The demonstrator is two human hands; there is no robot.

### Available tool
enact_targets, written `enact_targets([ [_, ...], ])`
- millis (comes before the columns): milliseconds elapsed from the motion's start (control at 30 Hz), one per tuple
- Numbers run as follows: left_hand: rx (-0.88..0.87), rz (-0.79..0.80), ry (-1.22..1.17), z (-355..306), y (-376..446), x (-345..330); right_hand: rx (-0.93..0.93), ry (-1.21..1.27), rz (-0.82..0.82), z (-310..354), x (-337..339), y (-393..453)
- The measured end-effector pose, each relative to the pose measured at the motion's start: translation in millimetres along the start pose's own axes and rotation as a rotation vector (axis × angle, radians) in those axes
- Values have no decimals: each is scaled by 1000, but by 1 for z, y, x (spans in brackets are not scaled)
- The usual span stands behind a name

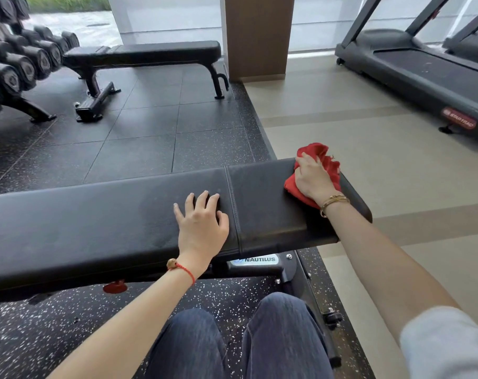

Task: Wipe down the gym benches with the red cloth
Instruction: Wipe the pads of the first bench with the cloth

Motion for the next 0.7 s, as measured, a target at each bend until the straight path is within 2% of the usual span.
enact_targets([
  [167, 6, 3, -3, -1, -1, 1, 139, 5, 19, 15, 8, -19],
  [400, 5, 16, -14, 0, -2, 1, 483, 57, 44, 52, 18, -101],
  [467, 4, 15, -19, 0, -2, 1, 426, 62, 30, 40, 23, -104],
  [600, 13, 6, -19, 0, -2, 0, 168, 62, -4, 19, 22, -73],
  [700, 15, 0, -20, 0, -1, -1, 115, 37, 24, 34, 9, -49],
])
Point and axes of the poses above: each hand's wrist, its own y-axis towards the middle knuckle, its own x-axis out of the back of the hand, z = x × y, the point moved 6 cm from there along y, towards the middle knuckle, and after that the axes turned 14 degrees about -z, right-handed, at the moved point
